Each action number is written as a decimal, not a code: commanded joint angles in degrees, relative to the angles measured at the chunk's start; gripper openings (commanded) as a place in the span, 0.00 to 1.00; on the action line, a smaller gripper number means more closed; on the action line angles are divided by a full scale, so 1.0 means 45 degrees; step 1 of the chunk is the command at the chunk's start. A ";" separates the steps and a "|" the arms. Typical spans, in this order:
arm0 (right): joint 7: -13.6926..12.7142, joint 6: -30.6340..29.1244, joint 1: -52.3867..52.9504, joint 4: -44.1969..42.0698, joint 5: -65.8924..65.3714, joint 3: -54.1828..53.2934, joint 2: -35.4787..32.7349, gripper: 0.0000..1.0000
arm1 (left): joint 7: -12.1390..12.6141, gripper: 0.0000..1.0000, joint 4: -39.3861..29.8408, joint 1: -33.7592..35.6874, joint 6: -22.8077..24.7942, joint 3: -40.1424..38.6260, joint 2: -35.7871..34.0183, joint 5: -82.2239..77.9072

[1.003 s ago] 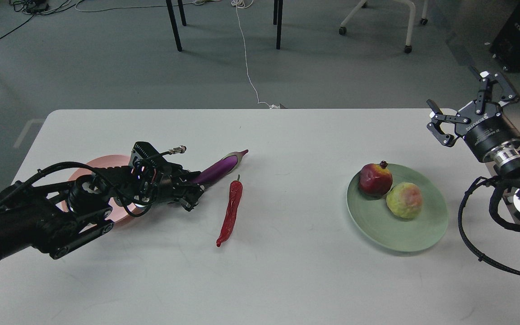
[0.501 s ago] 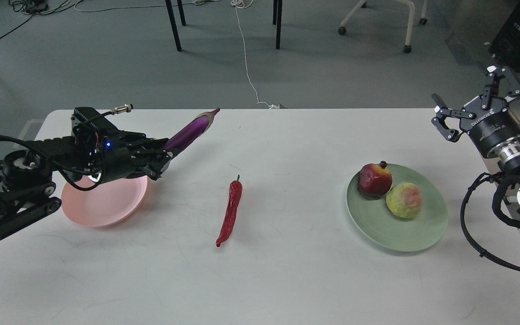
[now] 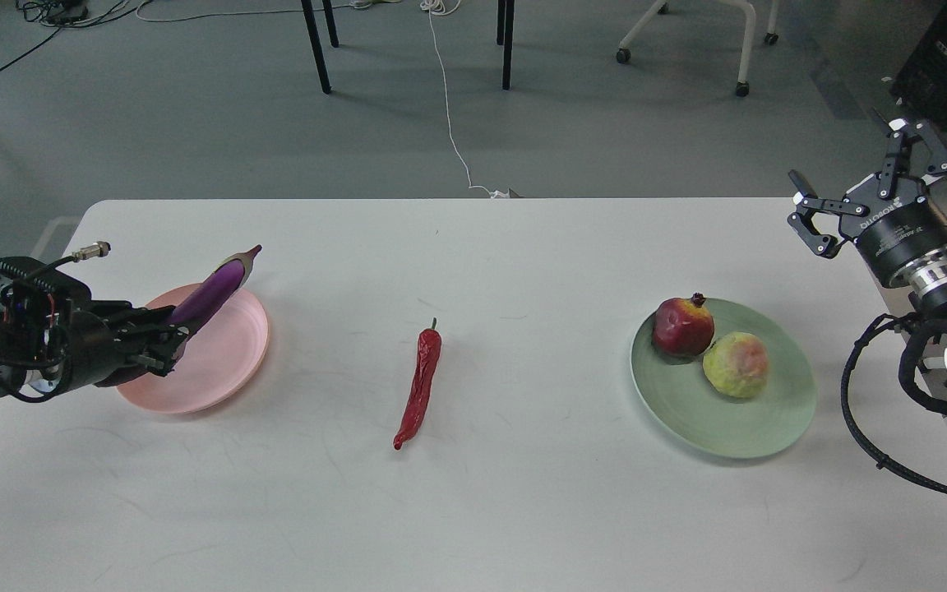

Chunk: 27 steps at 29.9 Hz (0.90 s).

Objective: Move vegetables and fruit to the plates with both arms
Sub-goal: 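Lift the eggplant and lay it on the pink plate, then move the left hand to the red chili pepper and grasp it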

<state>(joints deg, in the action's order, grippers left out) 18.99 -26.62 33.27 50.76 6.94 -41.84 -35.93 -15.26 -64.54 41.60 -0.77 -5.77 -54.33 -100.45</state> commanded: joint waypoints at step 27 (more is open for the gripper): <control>-0.0001 -0.0080 -0.0187 -0.0011 0.0001 -0.0037 -0.0220 0.99 | 0.1612 0.80 -0.0990 0.3003 0.2300 0.0909 0.6213 -0.2736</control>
<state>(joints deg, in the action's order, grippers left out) 18.98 -26.99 32.43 50.73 6.98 -42.00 -36.94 -10.83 -69.03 56.52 9.38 -3.57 -28.29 -112.37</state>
